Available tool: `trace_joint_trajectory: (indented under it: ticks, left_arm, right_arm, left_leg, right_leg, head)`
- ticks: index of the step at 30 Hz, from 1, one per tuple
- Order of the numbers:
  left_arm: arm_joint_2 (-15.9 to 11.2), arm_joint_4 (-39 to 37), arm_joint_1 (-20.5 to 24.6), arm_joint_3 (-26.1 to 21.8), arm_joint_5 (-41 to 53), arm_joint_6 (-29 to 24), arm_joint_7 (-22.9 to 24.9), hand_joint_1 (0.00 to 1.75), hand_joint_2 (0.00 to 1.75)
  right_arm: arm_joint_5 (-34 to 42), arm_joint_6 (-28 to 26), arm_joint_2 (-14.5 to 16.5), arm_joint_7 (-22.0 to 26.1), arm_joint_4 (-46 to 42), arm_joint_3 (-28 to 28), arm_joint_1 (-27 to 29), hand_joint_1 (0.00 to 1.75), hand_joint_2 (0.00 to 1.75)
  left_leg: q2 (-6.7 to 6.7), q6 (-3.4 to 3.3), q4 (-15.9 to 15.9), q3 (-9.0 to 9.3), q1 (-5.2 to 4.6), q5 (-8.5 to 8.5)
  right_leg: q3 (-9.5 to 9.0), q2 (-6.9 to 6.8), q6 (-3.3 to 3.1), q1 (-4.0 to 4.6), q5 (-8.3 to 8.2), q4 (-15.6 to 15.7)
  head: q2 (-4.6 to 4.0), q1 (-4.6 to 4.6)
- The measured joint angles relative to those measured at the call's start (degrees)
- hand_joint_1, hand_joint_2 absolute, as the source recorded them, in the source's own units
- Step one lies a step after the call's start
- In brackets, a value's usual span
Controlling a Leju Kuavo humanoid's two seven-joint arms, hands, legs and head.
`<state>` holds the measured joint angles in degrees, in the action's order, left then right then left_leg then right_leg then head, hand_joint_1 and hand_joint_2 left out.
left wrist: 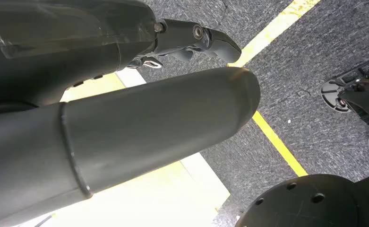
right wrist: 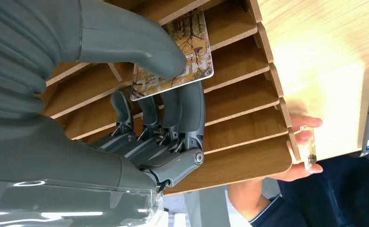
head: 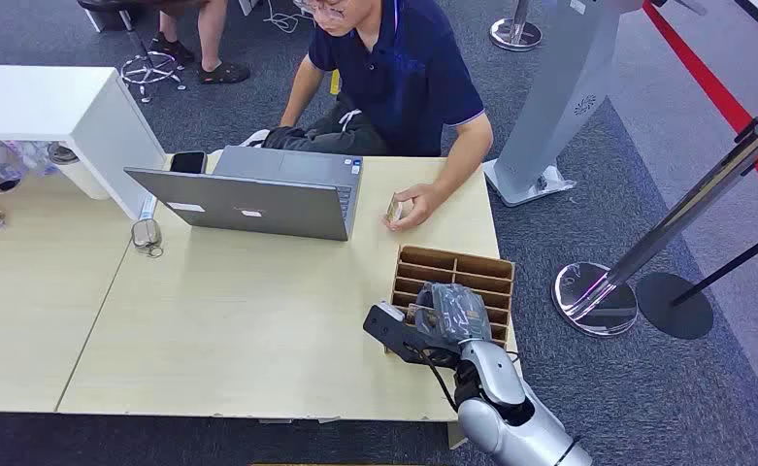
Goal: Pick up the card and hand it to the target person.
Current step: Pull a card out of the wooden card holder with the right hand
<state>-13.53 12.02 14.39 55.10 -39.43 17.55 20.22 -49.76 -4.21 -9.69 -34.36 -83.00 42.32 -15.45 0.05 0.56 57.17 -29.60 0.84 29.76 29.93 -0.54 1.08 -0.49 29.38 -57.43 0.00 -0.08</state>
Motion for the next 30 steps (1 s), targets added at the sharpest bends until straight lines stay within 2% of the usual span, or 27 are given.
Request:
trace_joint_trajectory:
  ticks: [19,30]
  left_arm:
    - [0.0,0.0,-0.1,0.0,0.0,0.0,-0.2,0.0,0.0]
    - [-0.2,0.0,-0.6,0.0,-0.1,-0.1,-0.6,0.0,0.0]
  right_arm:
    - [-0.3,-1.3,0.0,0.7,0.2,0.0,0.0,1.41,1.75]
    - [-0.3,-1.5,-0.3,0.7,-3.0,-0.1,0.0,1.42,1.75]
  left_leg:
    - [0.0,0.0,0.0,-0.01,0.0,0.0]
    - [0.0,0.0,0.0,-0.01,0.0,0.0]
  right_leg:
    - [0.01,0.0,0.0,0.0,0.0,0.0]
    - [0.02,0.01,0.0,0.0,0.0,0.0]
  head:
    - [0.0,0.01]
    - [0.0,0.01]
